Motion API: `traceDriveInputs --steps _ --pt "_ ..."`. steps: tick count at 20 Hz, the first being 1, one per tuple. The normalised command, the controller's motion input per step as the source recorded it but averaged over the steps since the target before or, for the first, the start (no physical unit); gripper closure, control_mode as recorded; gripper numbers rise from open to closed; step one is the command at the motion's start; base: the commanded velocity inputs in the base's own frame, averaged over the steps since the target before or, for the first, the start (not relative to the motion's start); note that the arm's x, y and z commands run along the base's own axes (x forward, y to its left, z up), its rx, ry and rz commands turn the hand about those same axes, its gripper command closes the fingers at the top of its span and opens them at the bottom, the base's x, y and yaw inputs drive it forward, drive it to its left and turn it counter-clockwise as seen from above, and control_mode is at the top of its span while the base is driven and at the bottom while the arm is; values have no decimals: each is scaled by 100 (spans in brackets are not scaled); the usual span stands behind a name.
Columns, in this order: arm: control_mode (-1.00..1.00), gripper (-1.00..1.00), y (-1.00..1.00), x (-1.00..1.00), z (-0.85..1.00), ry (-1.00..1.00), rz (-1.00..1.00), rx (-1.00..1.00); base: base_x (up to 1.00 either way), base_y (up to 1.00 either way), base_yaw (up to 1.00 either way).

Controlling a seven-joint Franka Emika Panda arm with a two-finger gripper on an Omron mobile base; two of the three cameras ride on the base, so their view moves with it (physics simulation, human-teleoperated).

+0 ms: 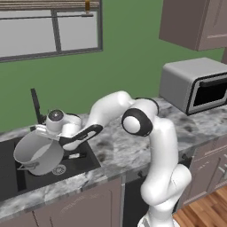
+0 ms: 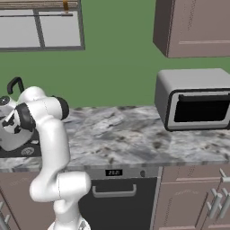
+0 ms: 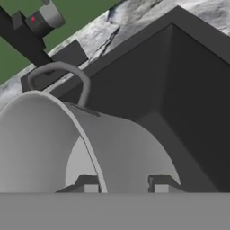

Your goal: Move the pot and pan from the stove into the sink.

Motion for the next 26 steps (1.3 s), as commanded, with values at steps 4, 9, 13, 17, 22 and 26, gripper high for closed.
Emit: traceDriveInputs --steps 4,9,13,17,22,26 --pt "-100 -100 0 0 31 0 -3 1 0 0 0" --pt "-100 -100 0 -21 55 4 -3 0 0 0 0" --pt "-100 -100 0 -50 54 4 -2 0 0 0 0" --pt "-100 -100 -5 -73 41 4 -1 -3 0 0 0" --pt "-100 -100 -10 -88 28 5 -2 -7 0 0 0" --pt "-100 -100 -10 -89 38 4 -3 -7 0 0 0"
